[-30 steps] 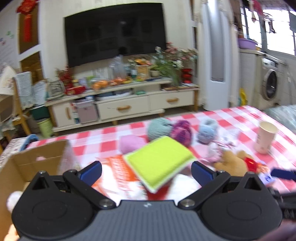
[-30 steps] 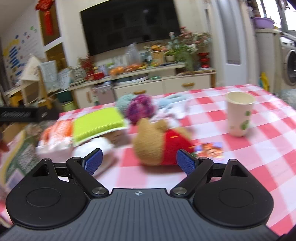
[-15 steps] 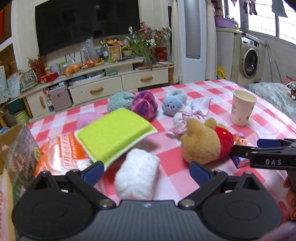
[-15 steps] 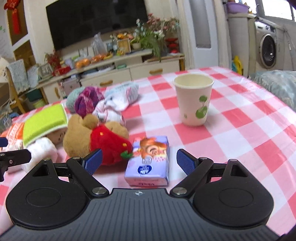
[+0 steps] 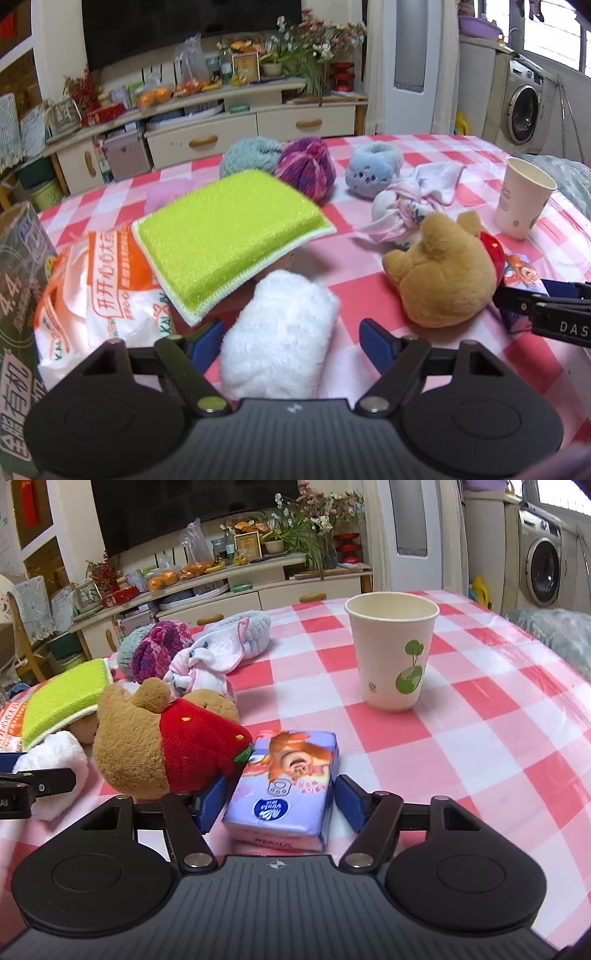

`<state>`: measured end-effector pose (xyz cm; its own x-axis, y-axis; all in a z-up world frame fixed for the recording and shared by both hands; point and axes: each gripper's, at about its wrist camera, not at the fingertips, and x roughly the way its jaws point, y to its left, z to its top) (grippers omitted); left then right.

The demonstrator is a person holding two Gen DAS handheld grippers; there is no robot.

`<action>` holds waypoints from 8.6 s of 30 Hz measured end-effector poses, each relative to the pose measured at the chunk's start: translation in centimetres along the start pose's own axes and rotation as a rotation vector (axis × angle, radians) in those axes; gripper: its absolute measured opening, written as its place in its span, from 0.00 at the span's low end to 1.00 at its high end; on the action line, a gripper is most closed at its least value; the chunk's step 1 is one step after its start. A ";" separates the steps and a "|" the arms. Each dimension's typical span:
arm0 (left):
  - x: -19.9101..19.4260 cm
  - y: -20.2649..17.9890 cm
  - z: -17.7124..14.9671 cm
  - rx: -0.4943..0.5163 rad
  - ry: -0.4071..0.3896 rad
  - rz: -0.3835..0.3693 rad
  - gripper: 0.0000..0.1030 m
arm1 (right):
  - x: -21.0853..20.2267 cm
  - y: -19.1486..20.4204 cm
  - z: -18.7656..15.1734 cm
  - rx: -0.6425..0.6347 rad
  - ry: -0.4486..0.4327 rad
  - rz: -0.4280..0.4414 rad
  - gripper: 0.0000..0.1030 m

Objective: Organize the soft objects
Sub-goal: 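Grasp blue tissue pack with right tool while left tool grasps white fluffy roll, then carry tissue pack and fluffy roll into the box and open both tools, then move left tool toward green sponge while right tool approaches white cloth toy, then close left tool on green sponge while right tool grasps white cloth toy, then lift green sponge with left tool while right tool lifts white cloth toy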

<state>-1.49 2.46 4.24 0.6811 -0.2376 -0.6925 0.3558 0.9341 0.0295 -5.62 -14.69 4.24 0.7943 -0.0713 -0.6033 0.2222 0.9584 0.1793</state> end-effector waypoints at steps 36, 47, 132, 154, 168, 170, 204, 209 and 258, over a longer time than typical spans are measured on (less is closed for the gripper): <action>-4.3 2.2 0.1 -0.149 -0.078 -0.175 0.42 | -1.9 1.7 0.5 -0.013 -0.155 0.014 0.67; -6.3 4.8 -0.1 -0.199 -0.134 -0.179 0.42 | -3.2 4.6 1.0 -0.072 -0.211 0.087 0.67; -12.0 19.4 -0.6 -0.546 -0.260 0.202 0.99 | -8.7 19.6 0.7 -0.204 -0.195 0.435 1.00; -10.1 14.4 0.7 -0.418 -0.237 0.190 0.99 | -8.6 15.5 0.2 -0.138 -0.224 0.347 1.00; -8.8 10.3 1.3 -0.283 -0.242 0.136 0.99 | -8.4 13.3 -0.2 -0.091 -0.236 0.282 1.00; -8.6 9.6 1.3 -0.252 -0.239 0.132 0.99 | -8.3 12.8 -0.1 -0.084 -0.241 0.269 1.00; 0.7 1.2 4.6 0.514 -0.100 0.093 0.99 | 0.0 4.7 3.8 0.078 -0.032 0.228 1.00; 2.3 1.6 5.2 0.477 -0.048 0.064 0.99 | 1.3 4.8 4.2 0.057 0.015 0.256 1.00; -0.4 4.4 4.6 -0.116 -0.033 -0.066 0.65 | 0.6 5.1 3.4 -0.022 -0.091 0.245 0.72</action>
<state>2.81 5.44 7.96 0.6798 -0.3068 -0.6661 0.3255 0.9402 -0.1009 -2.15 -10.76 7.42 0.8710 0.1396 -0.4711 0.0056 0.9559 0.2937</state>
